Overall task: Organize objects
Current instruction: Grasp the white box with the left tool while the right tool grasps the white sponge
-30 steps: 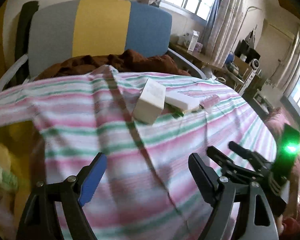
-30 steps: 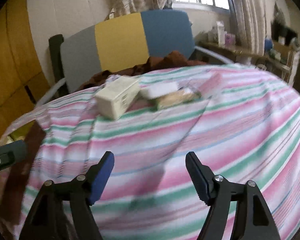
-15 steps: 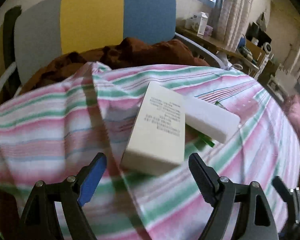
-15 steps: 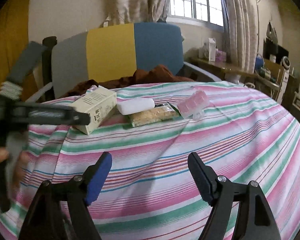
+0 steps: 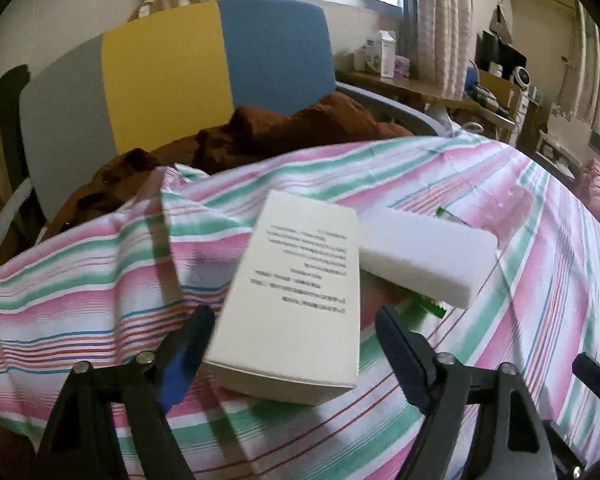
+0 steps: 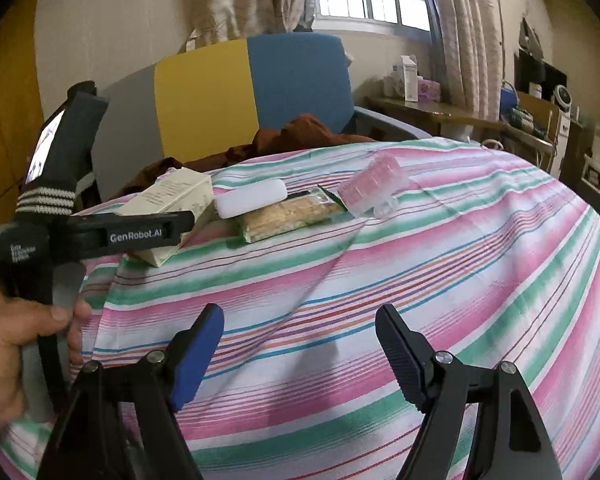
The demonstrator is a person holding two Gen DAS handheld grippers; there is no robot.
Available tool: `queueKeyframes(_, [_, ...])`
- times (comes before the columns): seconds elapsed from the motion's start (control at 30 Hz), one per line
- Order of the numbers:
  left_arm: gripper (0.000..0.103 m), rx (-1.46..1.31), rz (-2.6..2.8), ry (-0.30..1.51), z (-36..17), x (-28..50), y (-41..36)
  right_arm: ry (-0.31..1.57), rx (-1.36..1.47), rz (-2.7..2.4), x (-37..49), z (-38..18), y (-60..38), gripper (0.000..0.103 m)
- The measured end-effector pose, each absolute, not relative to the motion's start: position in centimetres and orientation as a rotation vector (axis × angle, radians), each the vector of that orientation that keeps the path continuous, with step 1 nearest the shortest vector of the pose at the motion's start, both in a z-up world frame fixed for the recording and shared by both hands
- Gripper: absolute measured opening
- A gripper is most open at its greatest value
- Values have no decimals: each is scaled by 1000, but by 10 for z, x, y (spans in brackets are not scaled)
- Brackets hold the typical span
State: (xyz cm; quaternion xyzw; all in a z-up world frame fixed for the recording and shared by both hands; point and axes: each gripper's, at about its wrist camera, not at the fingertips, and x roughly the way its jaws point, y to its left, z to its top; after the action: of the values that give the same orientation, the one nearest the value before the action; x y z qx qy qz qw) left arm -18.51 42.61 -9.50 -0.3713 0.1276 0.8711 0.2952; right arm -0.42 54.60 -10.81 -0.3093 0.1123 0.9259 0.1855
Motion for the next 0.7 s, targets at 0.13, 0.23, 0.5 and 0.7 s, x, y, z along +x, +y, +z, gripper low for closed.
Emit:
queueKeyframes(0.13, [59, -1043, 2312, 301, -101, -192, 423, 333, -880, 2604, -5, -109, 548, 79])
queueKeyframes(0.23, [57, -1031, 2326, 252, -100, -192, 416, 331, -877, 2605, -4, -109, 549, 79])
queueKeyframes(0.5, [53, -1007, 2397, 221, -97, -186, 402, 334, -873, 2605, -5, -109, 551, 79])
queueKeyframes(0.7, [52, -995, 2409, 194, -97, -179, 389, 379, -947, 2618, -12, -110, 554, 79])
